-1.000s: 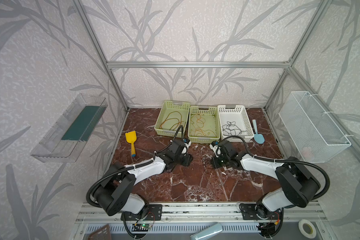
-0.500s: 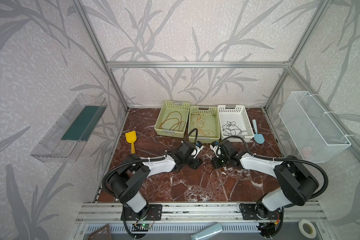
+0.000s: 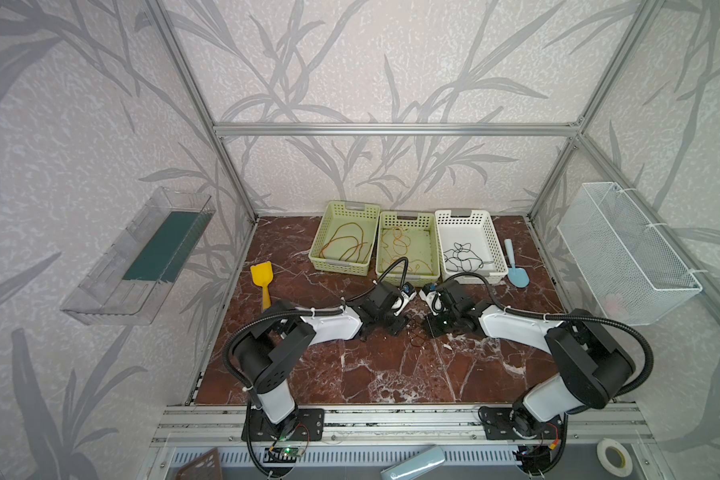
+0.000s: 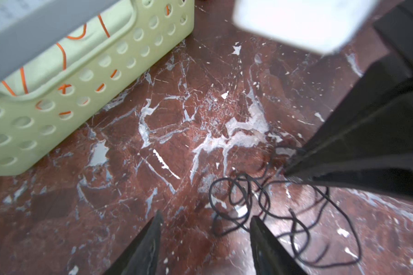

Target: Untangle the cables

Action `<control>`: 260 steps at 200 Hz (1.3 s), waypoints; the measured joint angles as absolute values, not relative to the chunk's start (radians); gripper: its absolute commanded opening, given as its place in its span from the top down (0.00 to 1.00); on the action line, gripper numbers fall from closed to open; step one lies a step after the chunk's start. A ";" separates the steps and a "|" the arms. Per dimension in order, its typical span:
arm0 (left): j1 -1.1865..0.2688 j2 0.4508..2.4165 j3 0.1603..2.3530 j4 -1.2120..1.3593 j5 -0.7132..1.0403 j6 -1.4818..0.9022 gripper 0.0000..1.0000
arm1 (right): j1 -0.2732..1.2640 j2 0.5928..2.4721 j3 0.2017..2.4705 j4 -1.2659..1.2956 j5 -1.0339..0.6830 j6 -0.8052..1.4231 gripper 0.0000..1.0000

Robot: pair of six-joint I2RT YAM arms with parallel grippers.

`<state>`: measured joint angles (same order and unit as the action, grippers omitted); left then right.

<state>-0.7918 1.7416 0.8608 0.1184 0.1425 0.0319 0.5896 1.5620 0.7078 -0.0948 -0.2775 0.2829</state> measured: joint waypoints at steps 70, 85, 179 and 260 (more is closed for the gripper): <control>-0.792 1.801 0.884 0.141 0.157 0.033 1.00 | 0.581 1.554 0.708 -0.099 -0.282 0.283 0.98; -0.792 1.798 0.884 0.151 0.149 0.019 1.00 | 0.579 1.540 0.708 -0.108 -0.279 0.283 0.98; -0.768 1.415 0.745 0.172 -0.018 -0.088 1.00 | 0.427 1.345 0.662 -0.160 -0.299 0.248 0.96; -0.762 1.255 0.753 0.117 0.001 -0.089 1.00 | 0.424 1.286 0.664 -0.107 -0.301 0.259 0.95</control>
